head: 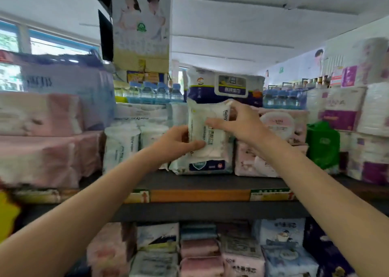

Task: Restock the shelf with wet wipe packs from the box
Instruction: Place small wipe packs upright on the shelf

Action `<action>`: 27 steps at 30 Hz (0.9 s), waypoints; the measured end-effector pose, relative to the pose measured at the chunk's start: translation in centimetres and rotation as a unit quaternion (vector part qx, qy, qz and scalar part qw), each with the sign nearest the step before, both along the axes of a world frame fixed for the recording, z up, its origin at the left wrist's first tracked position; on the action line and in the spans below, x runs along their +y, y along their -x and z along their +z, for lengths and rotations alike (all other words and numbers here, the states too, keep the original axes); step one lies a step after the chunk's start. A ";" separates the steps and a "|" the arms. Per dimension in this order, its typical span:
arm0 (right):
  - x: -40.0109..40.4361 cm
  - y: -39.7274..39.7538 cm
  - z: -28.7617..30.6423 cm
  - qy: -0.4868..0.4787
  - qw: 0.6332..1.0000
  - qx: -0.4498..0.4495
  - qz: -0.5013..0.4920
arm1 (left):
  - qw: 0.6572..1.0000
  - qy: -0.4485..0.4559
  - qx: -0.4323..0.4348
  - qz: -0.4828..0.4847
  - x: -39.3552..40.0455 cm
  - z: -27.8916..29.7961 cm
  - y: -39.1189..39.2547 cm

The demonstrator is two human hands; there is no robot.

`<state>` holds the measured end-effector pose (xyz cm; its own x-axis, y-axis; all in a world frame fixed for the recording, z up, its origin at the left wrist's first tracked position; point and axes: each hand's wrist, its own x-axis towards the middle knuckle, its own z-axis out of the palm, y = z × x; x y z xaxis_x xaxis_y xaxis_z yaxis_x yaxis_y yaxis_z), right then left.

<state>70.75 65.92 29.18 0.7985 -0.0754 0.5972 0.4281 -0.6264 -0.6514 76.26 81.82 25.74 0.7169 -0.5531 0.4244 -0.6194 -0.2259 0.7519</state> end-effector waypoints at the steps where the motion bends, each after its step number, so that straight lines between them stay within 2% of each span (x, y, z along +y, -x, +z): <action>1: 1.2 -0.7 0.0 0.009 0.999 0.025 0.023 | 1.000 -0.024 -0.001 0.013 2.0 -0.1 -0.3; 3: 3.5 -2.0 0.2 -0.004 0.993 0.080 0.089 | 0.998 -0.057 0.016 0.023 5.3 0.0 -0.8; 6: 6.0 -3.9 0.4 -0.017 0.983 0.130 0.128 | 0.996 -0.062 0.054 0.028 8.9 -0.1 -1.2; 10: 8.7 -6.4 1.0 0.086 0.981 0.150 0.092 | 0.989 -0.086 0.040 0.113 11.2 -0.3 -2.5; 14: 10.5 -8.6 1.0 0.185 0.975 0.117 0.030 | 0.971 -0.076 -0.001 0.226 11.7 -0.2 -4.9; 17: 11.6 -9.7 -0.1 0.209 0.969 0.130 0.012 | 0.958 -0.090 -0.031 0.269 11.5 0.0 -6.1; 19: 11.9 -10.6 -1.2 0.258 0.959 0.111 -0.022 | 0.947 -0.128 -0.048 0.291 10.9 -0.1 -6.4; 21: 12.1 -10.9 -1.8 0.320 0.944 0.053 -0.056 | 0.936 -0.165 -0.046 0.307 10.2 -0.4 -6.6; 23: 12.2 -11.0 -1.9 0.354 0.934 0.021 -0.047 | 0.931 -0.190 -0.029 0.309 9.5 -0.6 -7.0; 27: 11.4 -10.7 -1.9 0.415 0.907 0.060 -0.021 | 0.933 -0.187 -0.016 0.308 8.7 -0.7 -7.6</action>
